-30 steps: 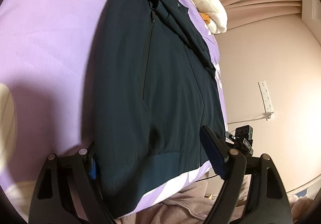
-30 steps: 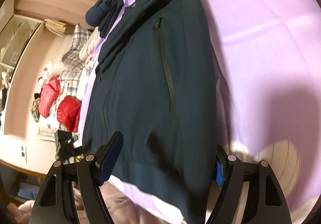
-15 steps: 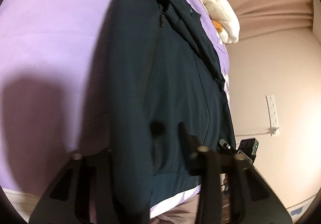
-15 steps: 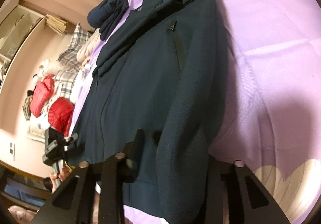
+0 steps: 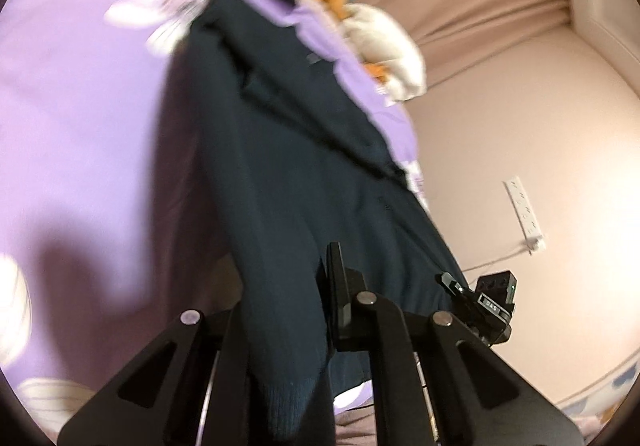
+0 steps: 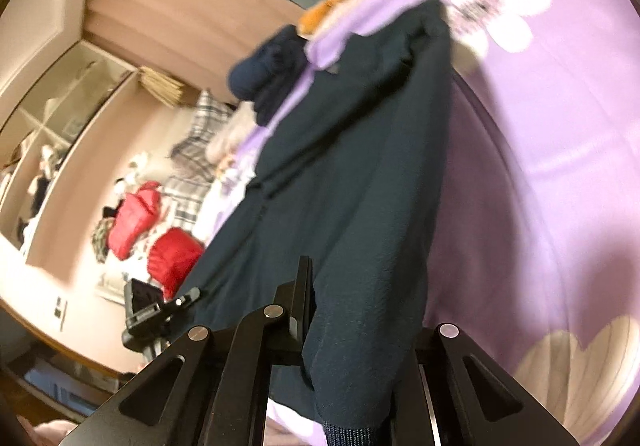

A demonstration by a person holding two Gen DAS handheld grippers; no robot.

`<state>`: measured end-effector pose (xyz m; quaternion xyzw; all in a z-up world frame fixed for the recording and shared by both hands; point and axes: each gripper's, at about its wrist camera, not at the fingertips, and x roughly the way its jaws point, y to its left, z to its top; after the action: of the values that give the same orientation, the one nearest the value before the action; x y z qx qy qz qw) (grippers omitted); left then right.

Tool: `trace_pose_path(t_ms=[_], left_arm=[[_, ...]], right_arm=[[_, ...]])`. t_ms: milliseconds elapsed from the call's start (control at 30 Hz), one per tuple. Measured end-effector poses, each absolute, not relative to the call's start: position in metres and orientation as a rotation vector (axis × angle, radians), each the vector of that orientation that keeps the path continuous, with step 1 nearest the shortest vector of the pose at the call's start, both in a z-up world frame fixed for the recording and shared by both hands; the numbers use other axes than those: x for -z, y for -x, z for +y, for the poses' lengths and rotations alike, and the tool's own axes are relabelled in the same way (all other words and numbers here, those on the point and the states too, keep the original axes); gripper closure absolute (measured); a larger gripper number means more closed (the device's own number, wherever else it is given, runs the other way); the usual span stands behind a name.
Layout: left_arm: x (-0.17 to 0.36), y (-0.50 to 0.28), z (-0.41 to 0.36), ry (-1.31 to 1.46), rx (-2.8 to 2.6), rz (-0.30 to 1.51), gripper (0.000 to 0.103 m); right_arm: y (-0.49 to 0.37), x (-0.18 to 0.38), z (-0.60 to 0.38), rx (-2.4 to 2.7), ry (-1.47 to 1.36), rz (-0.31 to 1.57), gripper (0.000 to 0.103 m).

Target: Fold large clothes

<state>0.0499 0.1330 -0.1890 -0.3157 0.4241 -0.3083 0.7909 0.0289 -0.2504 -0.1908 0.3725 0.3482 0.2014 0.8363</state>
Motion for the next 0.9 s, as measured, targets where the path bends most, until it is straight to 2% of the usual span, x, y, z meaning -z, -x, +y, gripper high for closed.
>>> trace_pose_path(t_ms=[900], left_arm=[[0.097,0.018,0.136,0.554,0.825,0.723,0.095]], right_arm=[[0.027,0.110,-0.236,-0.582,-0.634,0.495,0.091]])
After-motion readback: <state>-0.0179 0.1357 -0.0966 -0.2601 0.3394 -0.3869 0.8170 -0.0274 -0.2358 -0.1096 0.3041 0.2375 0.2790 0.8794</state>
